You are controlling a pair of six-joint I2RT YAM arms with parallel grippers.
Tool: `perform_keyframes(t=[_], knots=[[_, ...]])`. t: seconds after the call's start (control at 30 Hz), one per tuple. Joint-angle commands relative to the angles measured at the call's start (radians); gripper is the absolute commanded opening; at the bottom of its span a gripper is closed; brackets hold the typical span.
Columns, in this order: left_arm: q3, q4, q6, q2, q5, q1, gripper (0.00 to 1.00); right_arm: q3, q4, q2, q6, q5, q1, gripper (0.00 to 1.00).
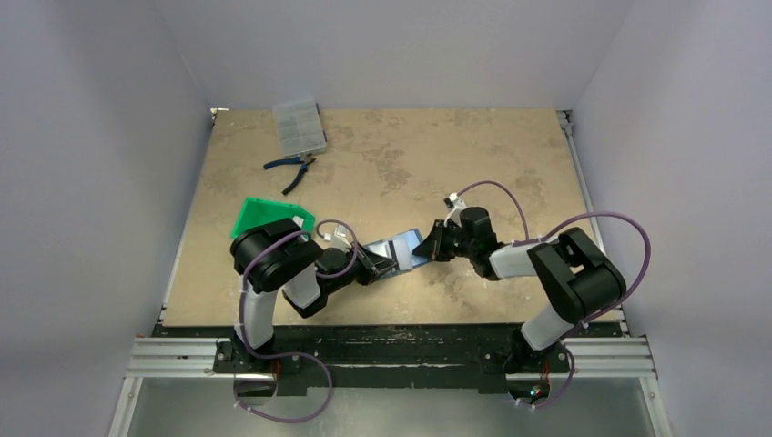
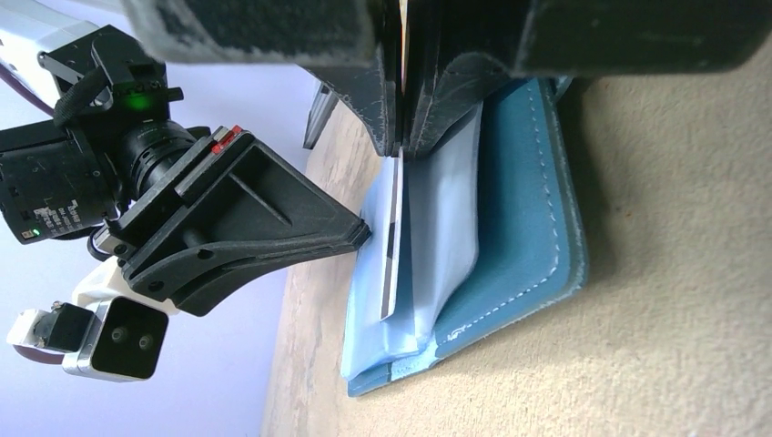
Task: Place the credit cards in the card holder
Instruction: Insert the credit card into the card holder.
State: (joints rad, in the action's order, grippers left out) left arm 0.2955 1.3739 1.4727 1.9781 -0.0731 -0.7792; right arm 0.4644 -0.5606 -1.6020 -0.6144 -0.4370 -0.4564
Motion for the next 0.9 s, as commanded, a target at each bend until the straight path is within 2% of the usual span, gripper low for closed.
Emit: perform_keyframes(t=[0.0, 0.27, 0.6, 0.87], knots=[[0.007, 0.128, 0.003, 0.024, 0.044, 0.003, 0.0, -0.017, -0.02, 0.008, -0.005, 0.032, -0.002, 0.02], [0.015, -0.029, -0.079, -0.079, 0.093, 0.015, 0.0, -0.018, -0.037, -0.005, -0.005, 0.017, -0.001, 0.02], [0.046, 0.038, -0.042, -0.005, 0.057, 0.007, 0.0, -0.021, -0.038, 0.0, -0.004, 0.015, -0.002, 0.02], [0.074, 0.015, -0.072, 0.013, 0.061, 0.0, 0.0, -0.016, 0.005, 0.025, -0.004, 0.022, -0.001, 0.05]])
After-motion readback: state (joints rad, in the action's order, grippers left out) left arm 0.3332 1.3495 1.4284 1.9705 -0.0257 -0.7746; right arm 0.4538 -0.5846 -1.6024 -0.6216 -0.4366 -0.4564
